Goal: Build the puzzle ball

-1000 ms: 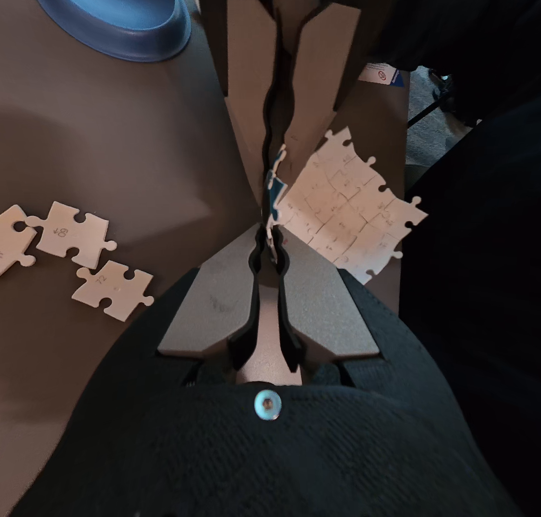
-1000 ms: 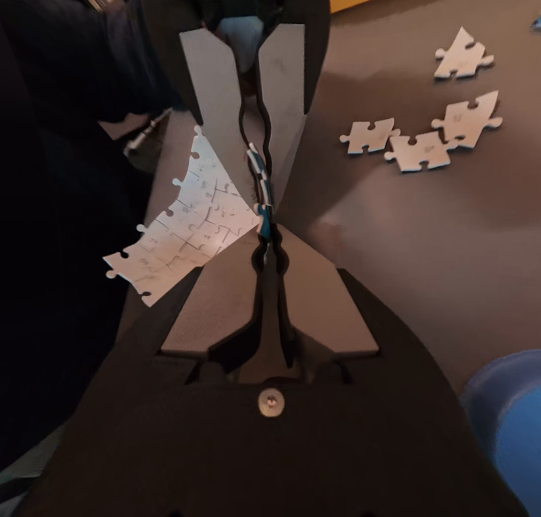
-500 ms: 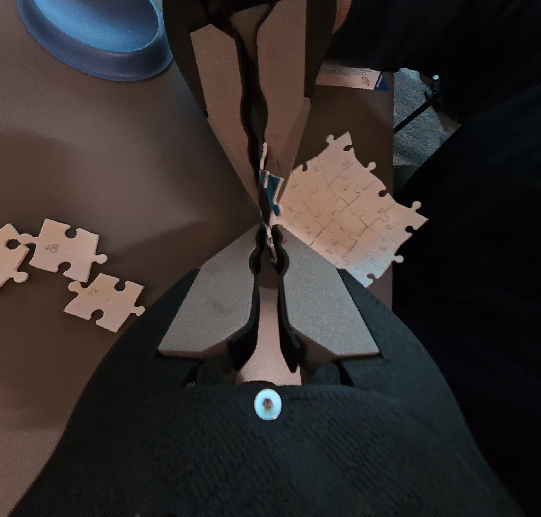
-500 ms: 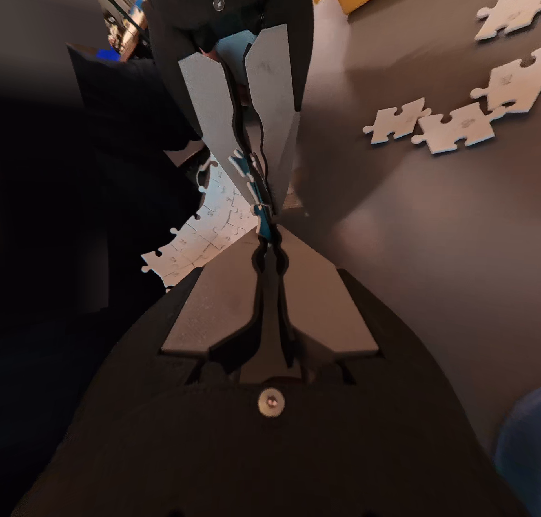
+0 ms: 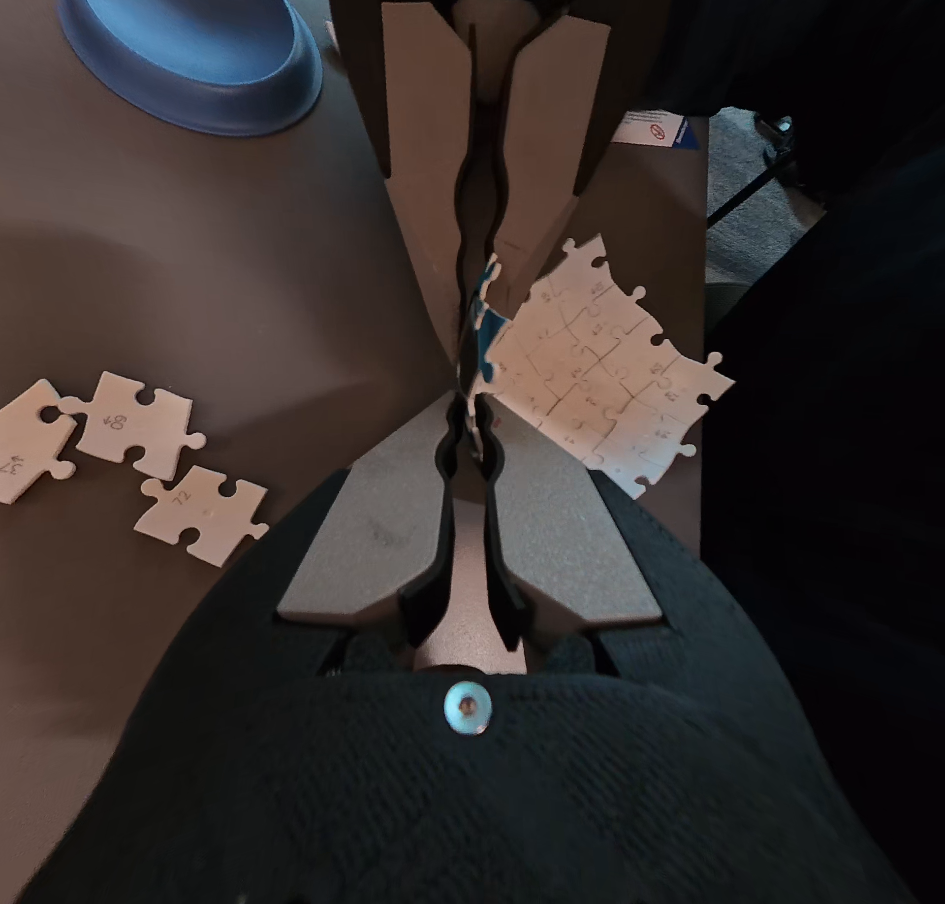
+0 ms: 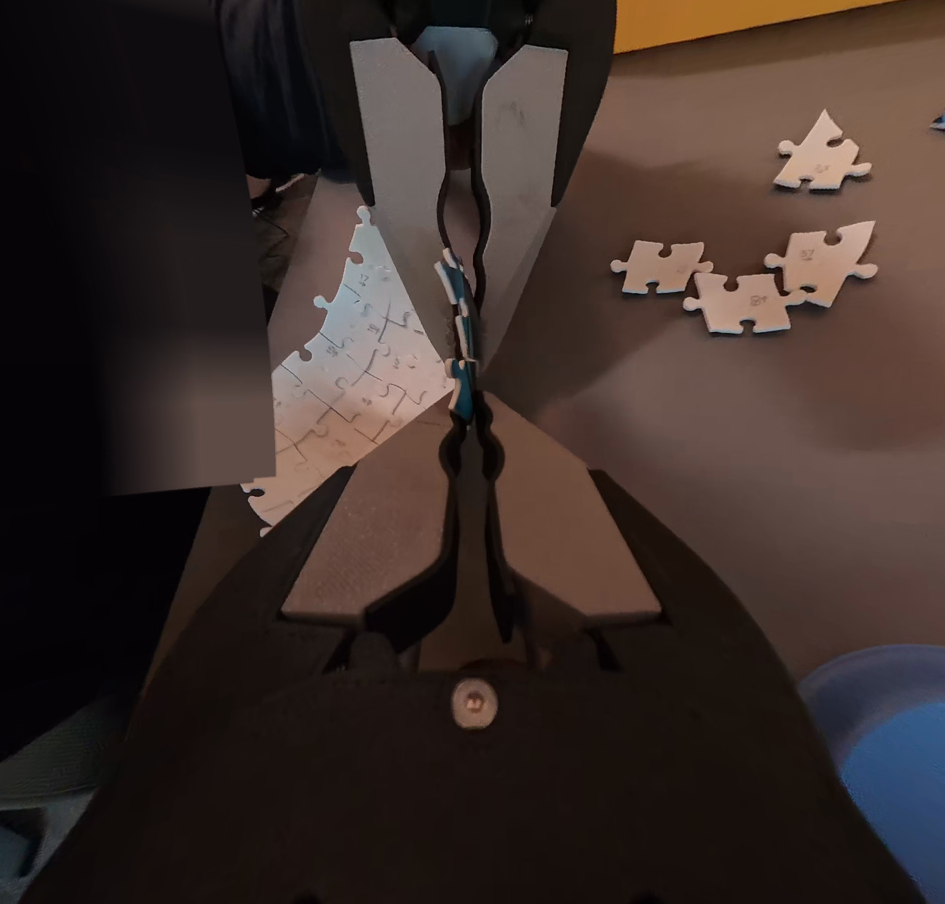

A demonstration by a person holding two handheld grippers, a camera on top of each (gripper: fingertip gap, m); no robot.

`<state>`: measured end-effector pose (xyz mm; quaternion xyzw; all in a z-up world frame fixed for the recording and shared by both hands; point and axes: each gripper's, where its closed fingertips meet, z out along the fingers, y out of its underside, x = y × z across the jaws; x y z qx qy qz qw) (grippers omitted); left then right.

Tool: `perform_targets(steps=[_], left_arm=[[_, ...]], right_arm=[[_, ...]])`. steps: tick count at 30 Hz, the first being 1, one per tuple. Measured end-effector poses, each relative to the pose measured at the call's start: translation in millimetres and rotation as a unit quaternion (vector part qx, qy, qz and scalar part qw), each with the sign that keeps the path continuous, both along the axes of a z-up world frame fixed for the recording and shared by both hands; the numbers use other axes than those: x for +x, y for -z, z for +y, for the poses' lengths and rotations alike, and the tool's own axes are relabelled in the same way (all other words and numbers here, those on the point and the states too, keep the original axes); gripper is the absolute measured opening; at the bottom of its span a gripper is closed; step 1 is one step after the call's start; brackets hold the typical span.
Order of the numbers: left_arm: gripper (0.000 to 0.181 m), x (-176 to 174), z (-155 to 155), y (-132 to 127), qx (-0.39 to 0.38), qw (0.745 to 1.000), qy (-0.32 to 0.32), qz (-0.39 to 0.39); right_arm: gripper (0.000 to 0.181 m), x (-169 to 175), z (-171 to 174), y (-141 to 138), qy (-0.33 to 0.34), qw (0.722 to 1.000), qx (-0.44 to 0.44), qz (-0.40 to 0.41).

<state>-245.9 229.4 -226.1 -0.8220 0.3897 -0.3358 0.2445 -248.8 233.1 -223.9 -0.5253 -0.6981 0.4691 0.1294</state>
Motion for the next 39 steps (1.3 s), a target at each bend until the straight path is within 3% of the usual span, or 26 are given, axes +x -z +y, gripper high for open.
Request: perform_targets(steps=[5, 11, 22, 29, 36, 39], left_arm=[[0.002, 1, 0, -2, 0.003, 1.0, -0.001, -0.001], [0.002, 3, 2, -7, 0.01, 1.0, -0.006, -0.011], [0.001, 0, 0, -7, 0.009, 1.0, -0.006, -0.005], [0.001, 5, -9, -13, 0.017, 0.999, 0.025, -0.018], [0.001, -2, 1, -10, 0.043, 0.999, 0.0, 0.008], [0.001, -4, 7, -8, 0.008, 1.0, -0.028, -0.012]], right_arm=[[0.0, 1, -1, -3, 0.013, 0.993, -0.113, -0.039], [0.002, 1, -2, -9, 0.003, 0.994, -0.107, -0.014], [0.0, -3, -2, -7, -0.001, 1.0, 0.019, 0.024], [0.0, 3, -13, -14, -0.04, 0.998, -0.048, 0.026], [0.0, -4, -4, -12, 0.003, 0.998, -0.07, 0.01], [0.0, -6, 3, -9, 0.023, 0.999, -0.047, 0.006]])
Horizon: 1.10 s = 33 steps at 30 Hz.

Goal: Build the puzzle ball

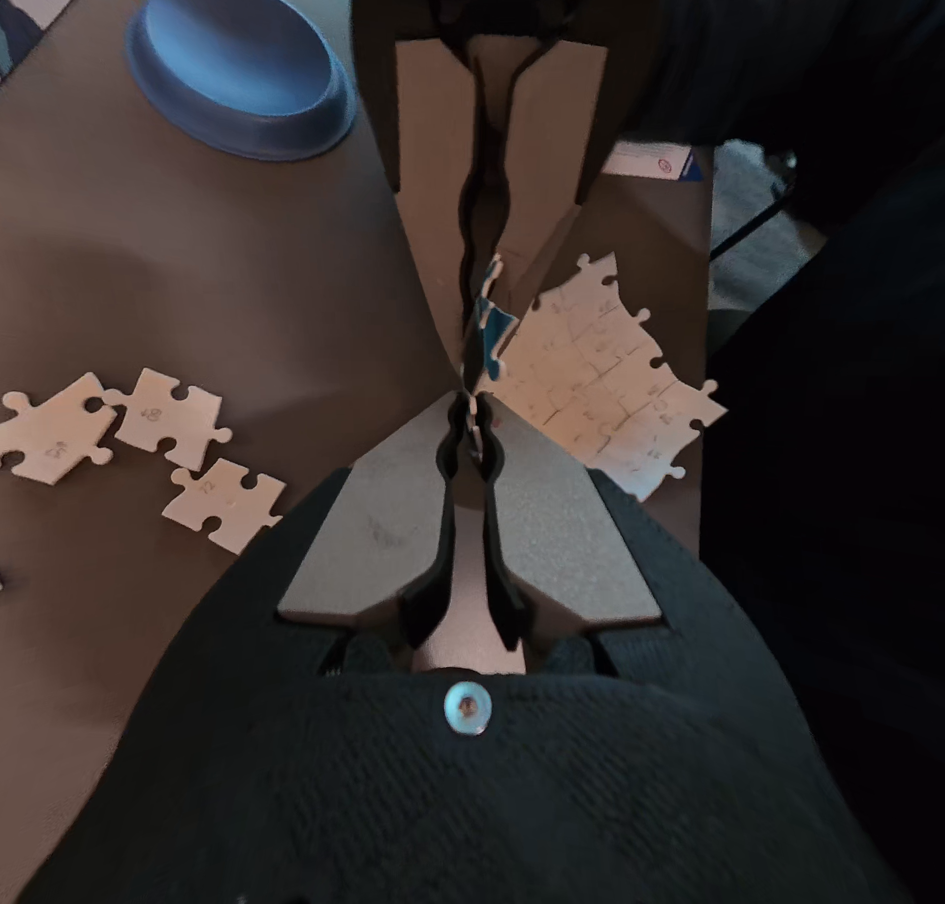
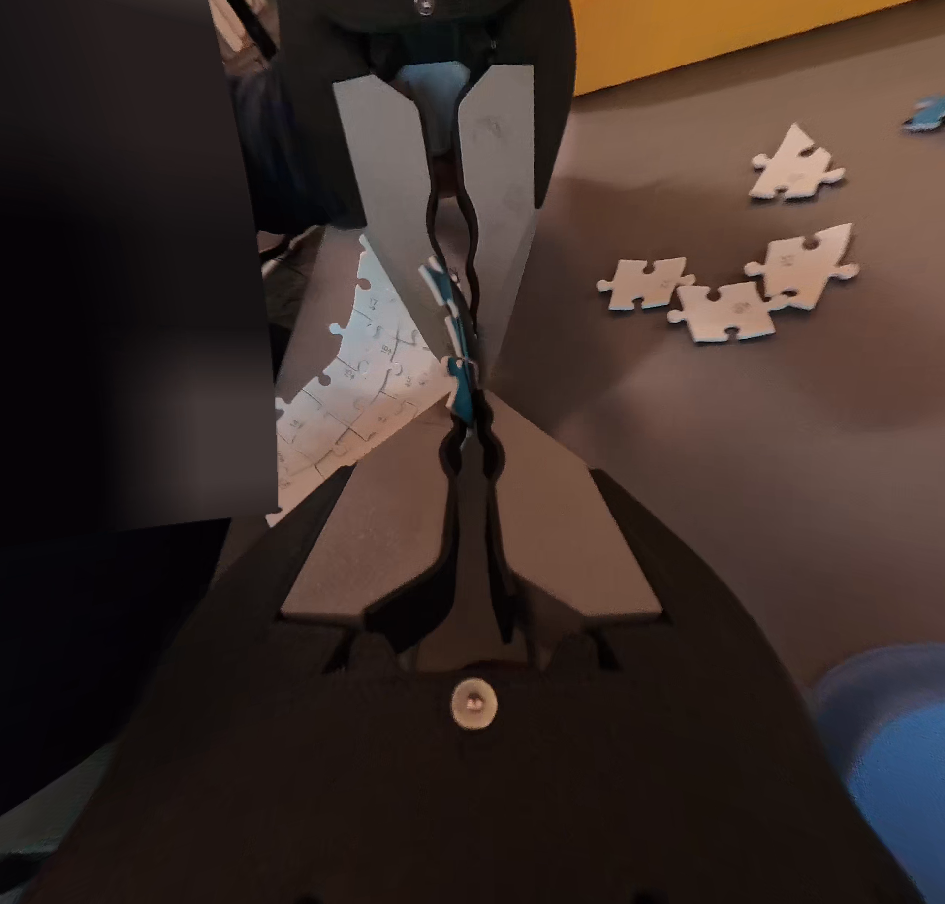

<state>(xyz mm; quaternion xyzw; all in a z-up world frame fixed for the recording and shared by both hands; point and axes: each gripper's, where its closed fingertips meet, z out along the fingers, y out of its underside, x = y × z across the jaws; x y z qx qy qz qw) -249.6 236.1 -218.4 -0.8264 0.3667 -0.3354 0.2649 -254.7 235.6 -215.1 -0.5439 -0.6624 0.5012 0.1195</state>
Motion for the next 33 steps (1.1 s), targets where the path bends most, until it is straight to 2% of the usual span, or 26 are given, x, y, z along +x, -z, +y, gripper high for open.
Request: perform_targets(steps=[3, 11, 15, 22, 25, 30, 33], left_arm=[[0.001, -3, 4, -2, -0.008, 1.0, -0.012, -0.014], [0.001, 1, 2, -2, -0.008, 1.0, -0.007, -0.016], [0.001, 1, 4, 2, 0.004, 1.0, -0.01, 0.003], [0.002, 2, 3, 0, 0.02, 1.0, 0.0, 0.005], [0.001, 2, 3, 0, 0.023, 1.0, 0.0, 0.007], [0.003, 4, 2, 0, 0.007, 1.0, 0.003, -0.009], [0.013, 2, 7, -5, 0.012, 1.0, -0.01, -0.017]], right_arm=[[0.008, 5, 8, -1, 0.007, 0.999, 0.044, 0.005], [0.016, 1, 6, -12, 0.016, 0.999, 0.007, 0.027], [0.008, 0, 6, -10, 0.02, 0.999, -0.01, 0.025], [0.008, -1, 6, -14, 0.02, 0.998, -0.04, 0.034], [0.011, -2, 7, -14, 0.02, 0.999, -0.028, 0.041], [0.001, -2, 8, -14, 0.021, 0.998, 0.015, 0.058], [0.001, -1, 9, -11, 0.022, 0.998, 0.019, 0.051]])
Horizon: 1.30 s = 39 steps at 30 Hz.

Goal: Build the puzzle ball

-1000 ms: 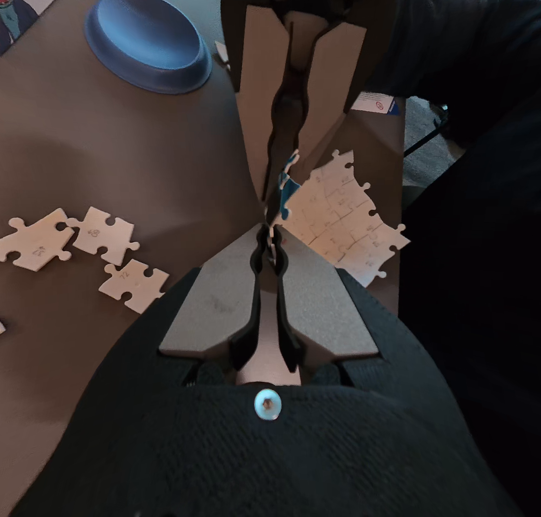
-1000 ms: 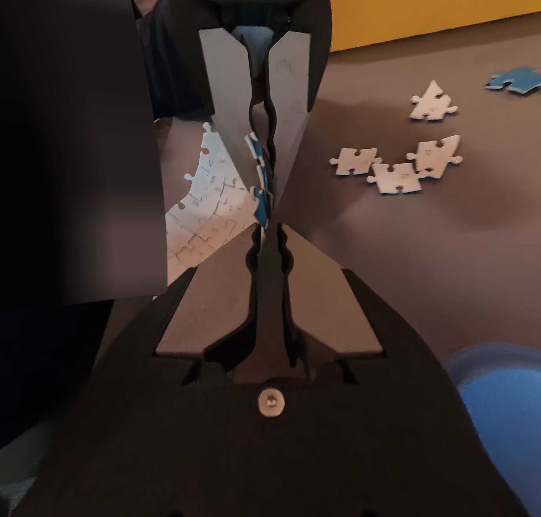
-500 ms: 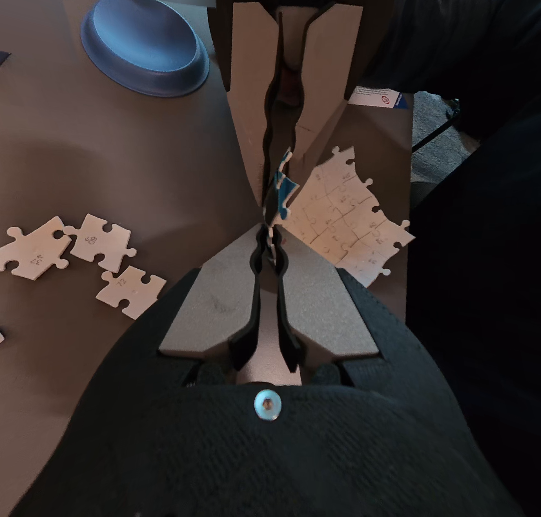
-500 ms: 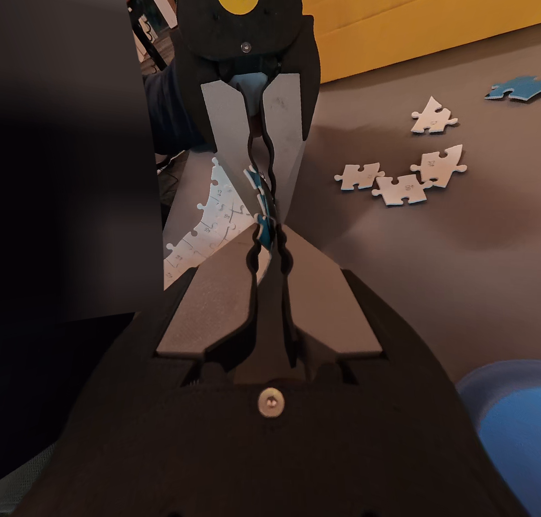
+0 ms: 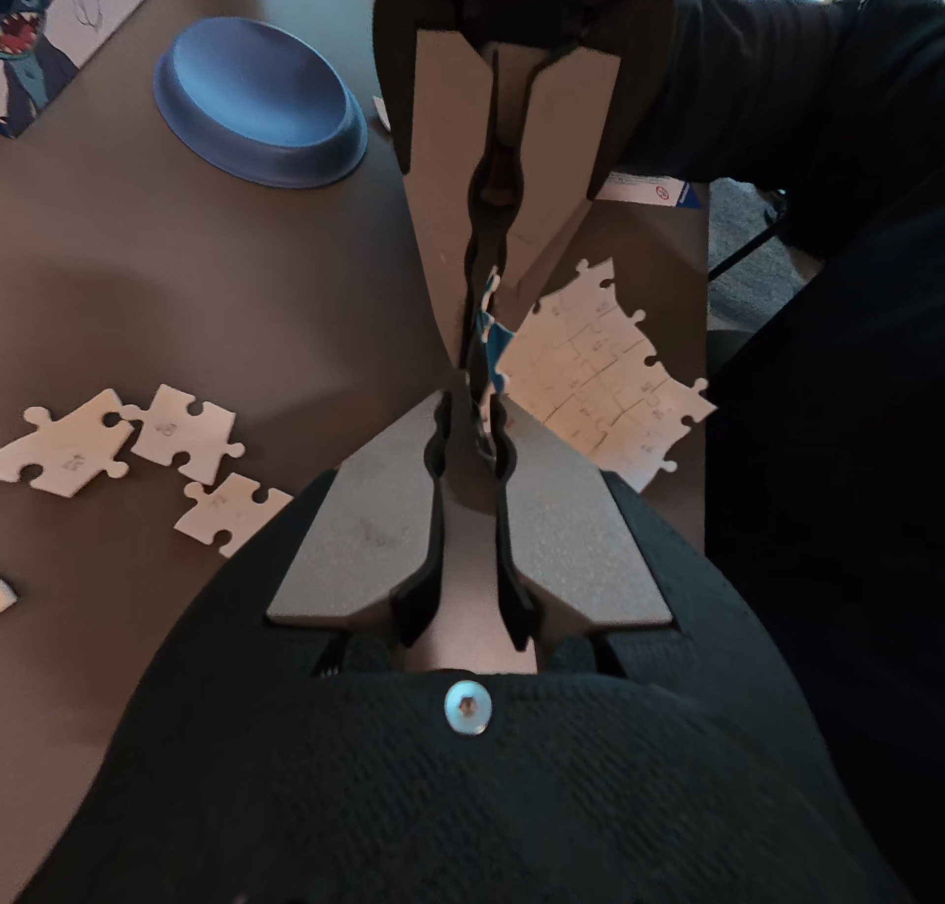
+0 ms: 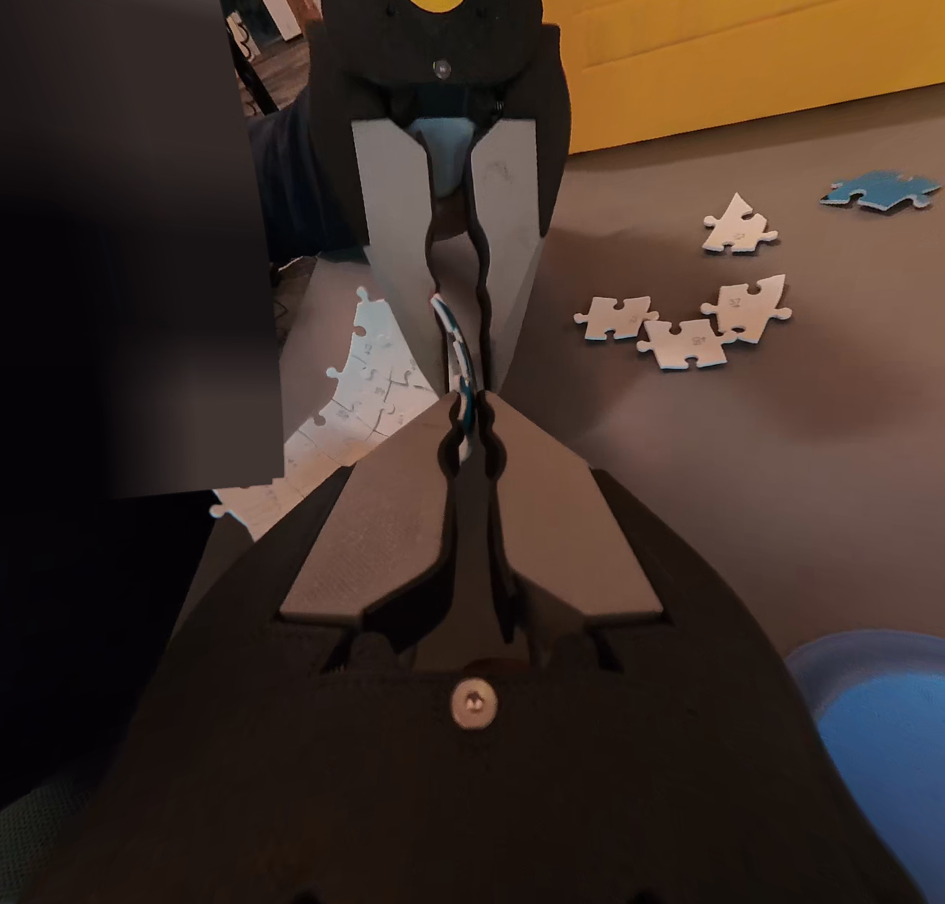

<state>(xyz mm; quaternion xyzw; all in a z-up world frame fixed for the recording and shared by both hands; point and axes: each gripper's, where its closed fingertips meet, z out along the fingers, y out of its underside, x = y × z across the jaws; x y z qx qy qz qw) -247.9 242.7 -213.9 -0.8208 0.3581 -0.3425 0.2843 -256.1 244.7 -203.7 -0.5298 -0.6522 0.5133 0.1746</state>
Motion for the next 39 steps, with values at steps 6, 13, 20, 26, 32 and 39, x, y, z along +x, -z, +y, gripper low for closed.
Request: perform_targets(steps=[6, 13, 20, 26, 32, 39], left_arm=[[0.005, -4, 6, -11, 0.029, 0.999, -0.015, -0.01], [0.0, -3, 3, -5, 0.049, 0.999, 0.006, 0.016], [0.0, 2, -3, -4, 0.04, 0.999, 0.026, 0.006], [0.0, 2, -4, -4, 0.036, 0.999, 0.029, 0.005], [0.001, 1, -5, -2, 0.033, 0.999, 0.031, 0.01], [0.0, 3, -7, -2, 0.023, 0.999, 0.037, 0.002]], right_arm=[[0.0, -1, 2, 3, 0.011, 1.0, 0.009, -0.008], [0.0, 1, -1, 7, -0.001, 1.0, -0.007, -0.027], [0.007, 6, -7, 7, -0.027, 0.999, -0.022, -0.031], [0.001, 7, -8, 6, -0.033, 0.999, 0.005, -0.021], [0.0, 6, -7, 9, -0.028, 0.999, 0.001, -0.03], [0.009, 9, -11, 7, -0.042, 0.998, -0.021, -0.033]])
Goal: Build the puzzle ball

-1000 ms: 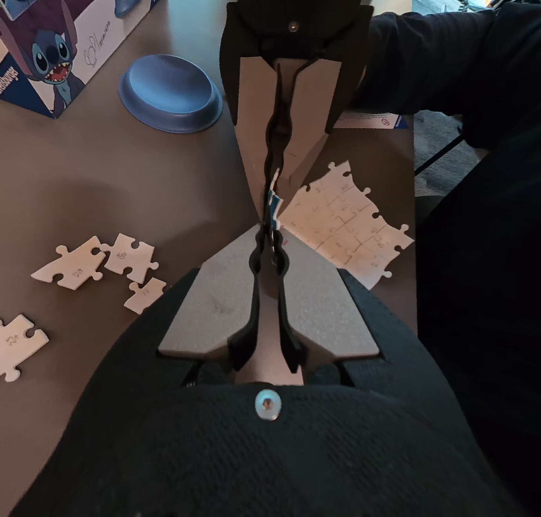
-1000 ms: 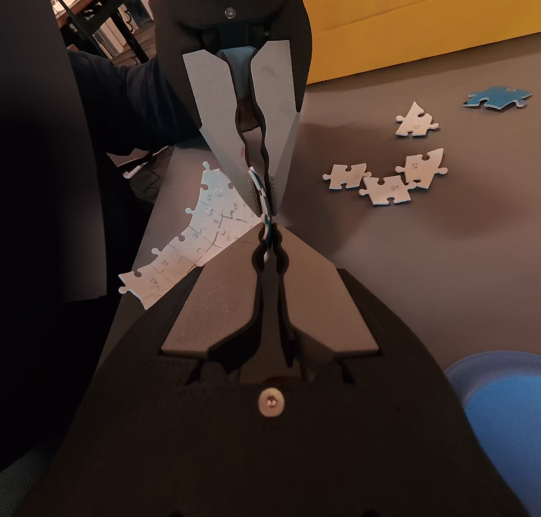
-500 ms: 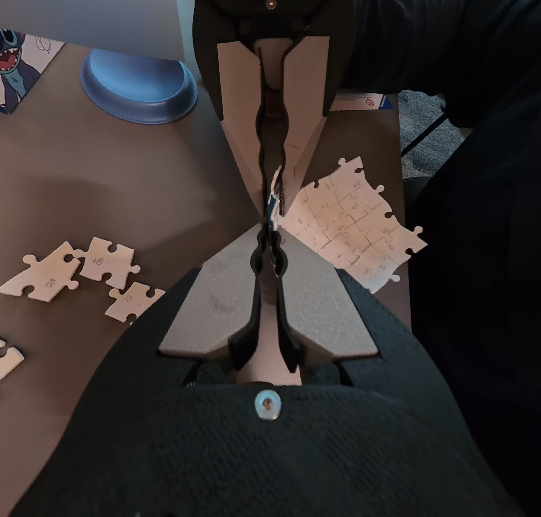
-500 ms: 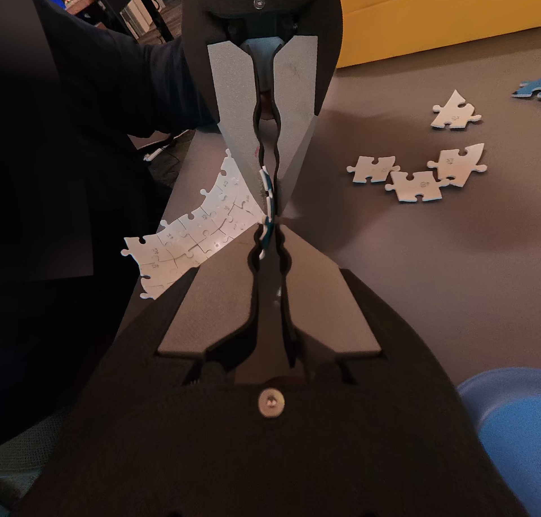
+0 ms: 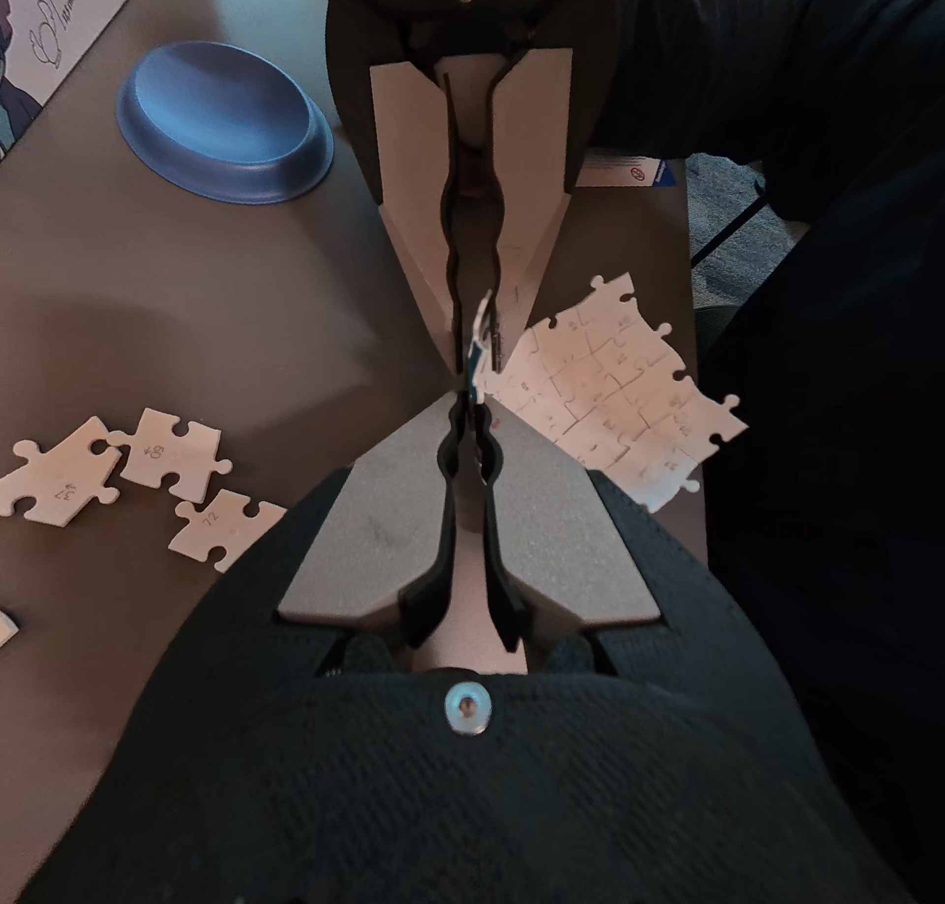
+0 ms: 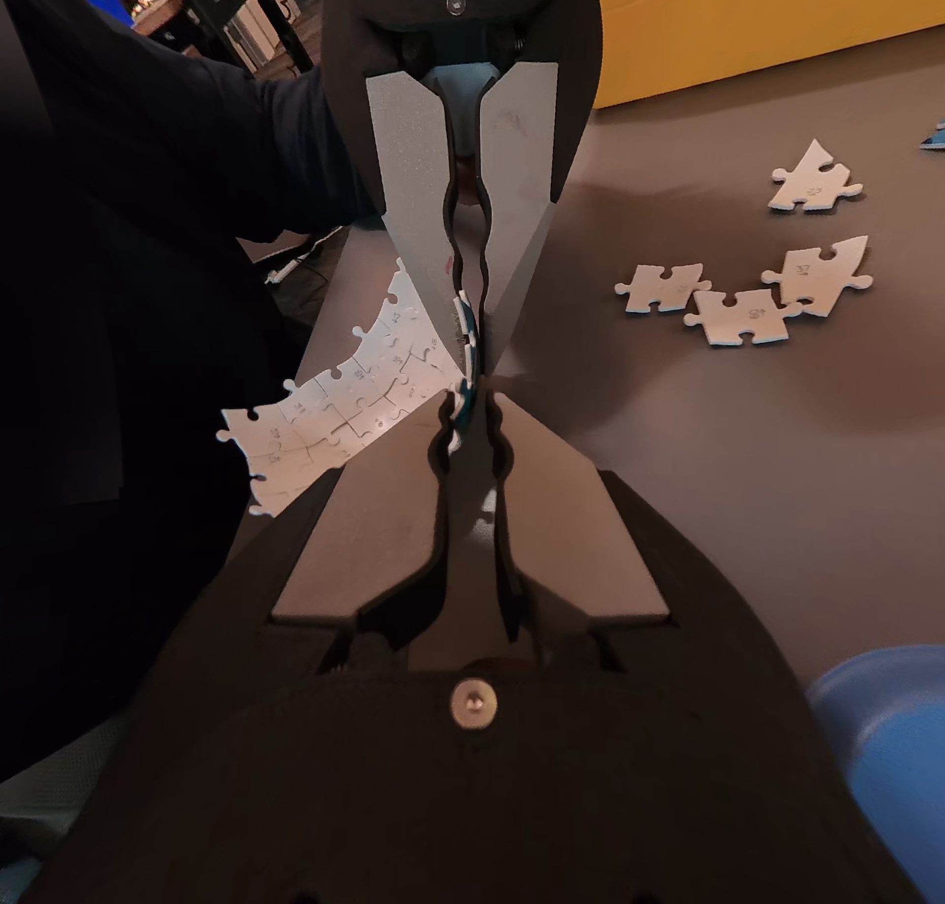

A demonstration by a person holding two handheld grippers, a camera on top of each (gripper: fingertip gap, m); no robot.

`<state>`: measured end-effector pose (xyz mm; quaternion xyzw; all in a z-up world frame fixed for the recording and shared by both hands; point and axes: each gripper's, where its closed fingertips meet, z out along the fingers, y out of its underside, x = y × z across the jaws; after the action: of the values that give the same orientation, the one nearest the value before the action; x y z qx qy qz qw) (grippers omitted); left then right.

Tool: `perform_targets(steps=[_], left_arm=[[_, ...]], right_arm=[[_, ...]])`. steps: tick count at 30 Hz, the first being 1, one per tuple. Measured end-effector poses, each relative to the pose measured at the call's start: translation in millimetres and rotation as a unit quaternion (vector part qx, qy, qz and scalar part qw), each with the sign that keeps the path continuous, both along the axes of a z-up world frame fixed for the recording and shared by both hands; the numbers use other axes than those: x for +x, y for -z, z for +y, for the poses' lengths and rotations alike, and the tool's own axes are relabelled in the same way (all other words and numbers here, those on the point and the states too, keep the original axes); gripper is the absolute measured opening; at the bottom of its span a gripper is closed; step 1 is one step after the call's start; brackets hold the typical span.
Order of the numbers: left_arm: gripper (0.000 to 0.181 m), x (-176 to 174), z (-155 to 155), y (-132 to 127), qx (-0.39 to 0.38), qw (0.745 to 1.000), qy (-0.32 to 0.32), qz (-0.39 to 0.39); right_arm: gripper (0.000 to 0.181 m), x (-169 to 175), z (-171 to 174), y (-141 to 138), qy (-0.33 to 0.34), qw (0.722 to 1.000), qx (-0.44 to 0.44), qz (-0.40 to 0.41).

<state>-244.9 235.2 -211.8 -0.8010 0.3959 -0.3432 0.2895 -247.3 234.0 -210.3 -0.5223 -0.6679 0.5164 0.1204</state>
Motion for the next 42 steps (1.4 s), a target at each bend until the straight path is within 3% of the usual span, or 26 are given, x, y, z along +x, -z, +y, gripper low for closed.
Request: perform_targets(steps=[11, 15, 17, 22, 28, 33, 42], left_arm=[[0.0, -3, 5, 4, -0.02, 0.999, -0.024, 0.001], [0.002, -6, 4, 11, -0.051, 0.998, -0.034, 0.005], [0.014, -8, 4, 15, -0.077, 0.996, -0.04, 0.005], [0.016, -8, 2, 14, -0.088, 0.995, -0.038, -0.001], [0.004, -9, 1, 15, -0.092, 0.995, -0.037, 0.004], [0.01, -8, -1, 13, -0.099, 0.995, -0.033, -0.006], [0.014, -14, 3, 3, -0.085, 0.995, -0.043, -0.018]], right_arm=[[0.016, 4, 0, 25, 0.007, 0.996, 0.055, -0.064], [0.015, 4, 1, 29, 0.014, 0.995, 0.034, -0.088], [0.014, 7, 4, 31, 0.017, 0.995, 0.024, -0.1], [0.017, 10, 18, 26, 0.039, 0.994, 0.039, -0.096], [0.008, 14, 36, 13, 0.071, 0.988, 0.116, -0.077], [0.002, 15, 39, -4, 0.083, 0.985, 0.143, -0.049], [0.004, 16, 50, -3, 0.107, 0.983, 0.141, -0.05]])
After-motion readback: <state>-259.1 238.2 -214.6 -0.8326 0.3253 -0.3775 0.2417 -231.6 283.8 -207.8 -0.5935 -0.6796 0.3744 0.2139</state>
